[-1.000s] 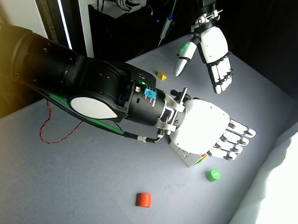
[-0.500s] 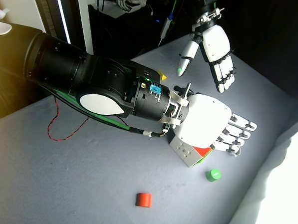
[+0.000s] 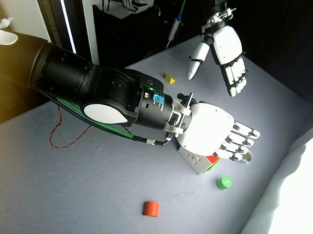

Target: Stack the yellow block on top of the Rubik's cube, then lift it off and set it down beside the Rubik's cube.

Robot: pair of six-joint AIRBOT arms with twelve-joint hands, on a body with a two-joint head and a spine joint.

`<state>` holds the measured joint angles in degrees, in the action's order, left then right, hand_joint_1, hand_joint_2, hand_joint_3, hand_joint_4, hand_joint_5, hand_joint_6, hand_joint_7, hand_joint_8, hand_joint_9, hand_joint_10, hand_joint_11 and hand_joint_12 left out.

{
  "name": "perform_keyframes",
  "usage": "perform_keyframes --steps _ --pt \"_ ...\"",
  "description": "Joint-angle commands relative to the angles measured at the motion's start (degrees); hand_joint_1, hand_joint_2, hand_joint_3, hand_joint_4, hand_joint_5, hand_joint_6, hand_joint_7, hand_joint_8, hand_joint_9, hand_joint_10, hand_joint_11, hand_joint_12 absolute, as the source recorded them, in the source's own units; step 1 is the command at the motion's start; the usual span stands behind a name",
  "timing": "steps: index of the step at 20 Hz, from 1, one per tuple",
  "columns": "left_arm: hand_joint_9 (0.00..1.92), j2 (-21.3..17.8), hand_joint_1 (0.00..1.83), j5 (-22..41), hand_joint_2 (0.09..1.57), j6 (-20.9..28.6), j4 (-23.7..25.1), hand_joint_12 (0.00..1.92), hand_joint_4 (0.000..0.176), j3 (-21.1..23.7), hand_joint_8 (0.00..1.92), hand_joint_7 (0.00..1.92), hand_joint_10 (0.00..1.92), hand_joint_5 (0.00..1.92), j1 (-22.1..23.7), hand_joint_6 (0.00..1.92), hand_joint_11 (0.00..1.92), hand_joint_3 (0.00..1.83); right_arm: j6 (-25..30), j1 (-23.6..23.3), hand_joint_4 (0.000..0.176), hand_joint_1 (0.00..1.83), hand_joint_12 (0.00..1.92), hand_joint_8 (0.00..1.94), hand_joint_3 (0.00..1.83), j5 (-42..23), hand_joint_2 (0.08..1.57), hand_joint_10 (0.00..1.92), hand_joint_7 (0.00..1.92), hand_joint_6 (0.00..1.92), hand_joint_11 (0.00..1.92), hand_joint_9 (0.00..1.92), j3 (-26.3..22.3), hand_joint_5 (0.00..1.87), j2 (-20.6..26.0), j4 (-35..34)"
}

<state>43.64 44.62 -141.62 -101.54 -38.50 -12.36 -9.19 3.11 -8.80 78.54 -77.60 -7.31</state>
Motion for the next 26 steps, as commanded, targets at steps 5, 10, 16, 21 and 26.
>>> perform_keyframes --steps 5,10,16,21,26 --pt "0.0 -0.9 0.1 1.7 0.86 -0.1 3.1 0.07 0.0 0.3 0.0 0.0 0.0 0.0 0.8 0.0 0.0 0.0 0.3 0.1 0.0 1.29 0.0 0.0 0.04 -7.6 1.08 0.0 0.0 0.0 0.0 0.0 0.1 0.0 0.6 0.0" --pt "0.0 -0.9 0.08 1.7 0.86 -0.1 3.1 0.05 0.0 0.2 0.0 0.0 0.0 0.0 0.9 0.0 0.02 0.0 0.3 0.2 0.0 1.35 0.97 0.02 0.0 -7.7 1.18 0.05 0.16 0.03 0.0 0.19 0.2 0.12 0.7 0.3" --pt "0.0 -0.8 0.08 1.7 0.86 -0.1 3.1 0.06 0.0 0.2 0.0 0.0 0.0 0.0 1.1 0.0 0.01 0.0 0.2 0.2 0.0 1.21 1.55 0.1 0.0 -7.9 1.15 0.39 0.8 0.08 0.09 0.66 0.3 0.67 0.8 0.9" --pt "0.01 -0.8 0.09 1.7 0.86 -0.1 3.1 0.08 0.0 0.2 0.0 0.0 0.0 0.0 1.2 0.0 0.01 0.0 0.4 -0.5 0.0 1.35 1.76 1.25 0.0 -7.8 1.2 1.5 0.93 1.15 0.27 0.67 0.1 0.75 1.6 2.3" --pt "0.01 -0.8 0.09 1.7 0.87 -0.1 3.1 0.08 0.0 0.2 0.0 0.0 0.0 0.0 1.3 0.0 0.01 0.0 0.5 -0.2 0.0 1.36 1.78 1.16 0.0 -7.9 1.17 1.45 0.98 1.09 0.29 0.7 -0.9 0.81 2.8 5.0"
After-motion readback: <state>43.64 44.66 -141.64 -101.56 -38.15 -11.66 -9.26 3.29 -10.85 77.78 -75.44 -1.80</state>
